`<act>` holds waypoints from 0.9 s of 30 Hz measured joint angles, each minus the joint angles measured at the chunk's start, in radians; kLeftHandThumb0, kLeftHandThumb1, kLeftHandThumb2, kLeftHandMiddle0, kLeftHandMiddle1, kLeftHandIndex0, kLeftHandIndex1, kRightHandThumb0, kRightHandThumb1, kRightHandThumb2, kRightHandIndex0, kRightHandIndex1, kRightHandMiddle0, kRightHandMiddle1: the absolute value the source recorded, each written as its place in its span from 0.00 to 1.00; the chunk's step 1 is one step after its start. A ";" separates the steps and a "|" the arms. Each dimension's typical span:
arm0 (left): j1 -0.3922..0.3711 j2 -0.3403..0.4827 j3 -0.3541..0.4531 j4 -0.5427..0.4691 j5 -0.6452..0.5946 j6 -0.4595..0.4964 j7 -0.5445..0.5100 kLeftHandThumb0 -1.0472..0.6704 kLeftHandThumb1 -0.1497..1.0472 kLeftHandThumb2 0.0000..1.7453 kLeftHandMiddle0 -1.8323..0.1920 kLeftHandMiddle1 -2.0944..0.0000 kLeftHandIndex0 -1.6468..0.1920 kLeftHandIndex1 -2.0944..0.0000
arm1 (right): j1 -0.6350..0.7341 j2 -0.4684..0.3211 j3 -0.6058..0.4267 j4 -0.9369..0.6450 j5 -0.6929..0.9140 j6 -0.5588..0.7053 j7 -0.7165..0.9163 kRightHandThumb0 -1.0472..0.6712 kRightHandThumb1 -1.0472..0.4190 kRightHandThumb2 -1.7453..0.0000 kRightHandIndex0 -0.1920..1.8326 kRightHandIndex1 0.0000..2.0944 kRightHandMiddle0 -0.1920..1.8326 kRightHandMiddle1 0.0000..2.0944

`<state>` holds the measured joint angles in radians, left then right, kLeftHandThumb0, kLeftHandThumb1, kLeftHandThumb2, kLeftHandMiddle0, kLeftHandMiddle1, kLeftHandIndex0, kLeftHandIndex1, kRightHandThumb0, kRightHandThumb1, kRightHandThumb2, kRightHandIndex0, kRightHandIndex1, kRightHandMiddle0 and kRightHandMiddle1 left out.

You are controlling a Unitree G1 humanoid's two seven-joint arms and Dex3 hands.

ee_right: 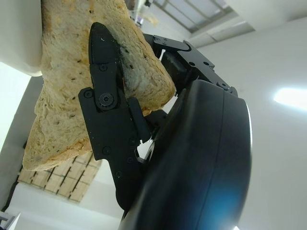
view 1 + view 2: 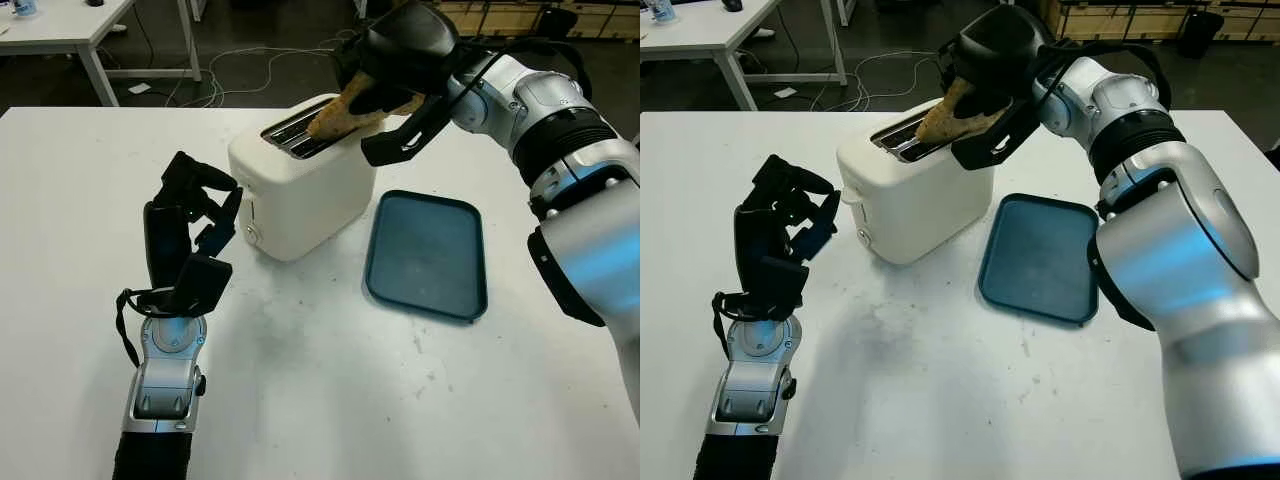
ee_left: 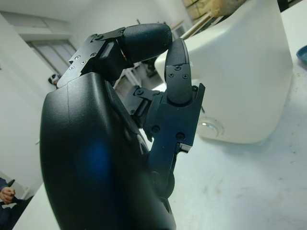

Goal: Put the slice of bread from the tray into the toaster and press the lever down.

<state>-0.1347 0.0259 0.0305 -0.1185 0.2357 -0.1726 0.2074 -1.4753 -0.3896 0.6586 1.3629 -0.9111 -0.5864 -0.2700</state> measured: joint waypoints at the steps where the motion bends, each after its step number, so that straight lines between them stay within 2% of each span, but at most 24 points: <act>1: 0.000 0.000 0.000 0.000 0.000 0.000 0.000 0.40 0.89 0.27 0.51 0.17 0.60 0.19 | 0.000 0.002 0.007 0.000 -0.001 -0.002 -0.005 0.28 0.09 0.76 0.64 0.83 0.52 0.83; 7: -0.001 0.000 0.000 0.000 0.001 0.000 0.001 0.40 0.89 0.28 0.51 0.17 0.60 0.19 | 0.000 0.020 0.029 0.000 -0.002 -0.009 -0.014 0.29 0.09 0.78 0.66 0.83 0.52 0.83; 16: -0.001 -0.002 -0.001 0.000 0.002 0.000 0.003 0.41 0.89 0.28 0.52 0.17 0.61 0.19 | 0.000 0.061 0.053 0.000 -0.002 -0.040 -0.031 0.28 0.09 0.74 0.64 0.83 0.51 0.83; 18: -0.001 -0.002 -0.002 0.000 0.004 0.000 0.003 0.40 0.89 0.28 0.52 0.17 0.61 0.19 | 0.000 0.076 0.059 0.000 -0.002 -0.043 -0.035 0.28 0.09 0.74 0.63 0.83 0.50 0.83; 20: -0.001 -0.004 -0.003 0.000 0.004 0.000 0.004 0.41 0.89 0.27 0.52 0.17 0.61 0.19 | 0.000 0.090 0.064 0.000 -0.002 -0.043 -0.036 0.27 0.09 0.73 0.55 0.83 0.48 0.83; 21: -0.001 -0.005 -0.004 0.000 0.004 0.000 0.005 0.41 0.89 0.27 0.52 0.17 0.61 0.18 | 0.000 0.095 0.068 0.000 -0.002 -0.043 -0.037 0.27 0.09 0.73 0.56 0.83 0.49 0.83; 22: -0.001 -0.006 -0.003 0.000 0.004 0.000 0.007 0.41 0.89 0.27 0.52 0.17 0.61 0.18 | 0.000 0.101 0.070 0.000 -0.002 -0.044 -0.037 0.27 0.09 0.73 0.61 0.83 0.51 0.83; 24: -0.001 -0.012 -0.003 0.000 0.005 0.000 0.010 0.40 0.89 0.27 0.52 0.17 0.61 0.18 | 0.000 0.110 0.073 0.000 -0.002 -0.056 -0.039 0.27 0.09 0.73 0.65 0.83 0.53 0.83; 27: -0.001 -0.014 -0.004 0.000 0.008 0.000 0.018 0.41 0.89 0.27 0.52 0.17 0.61 0.19 | 0.000 0.122 0.074 0.000 -0.002 -0.061 -0.038 0.26 0.09 0.73 0.67 0.83 0.53 0.83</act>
<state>-0.1359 0.0118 0.0268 -0.1188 0.2438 -0.1727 0.2250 -1.4753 -0.2678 0.7321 1.3626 -0.9133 -0.6470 -0.3081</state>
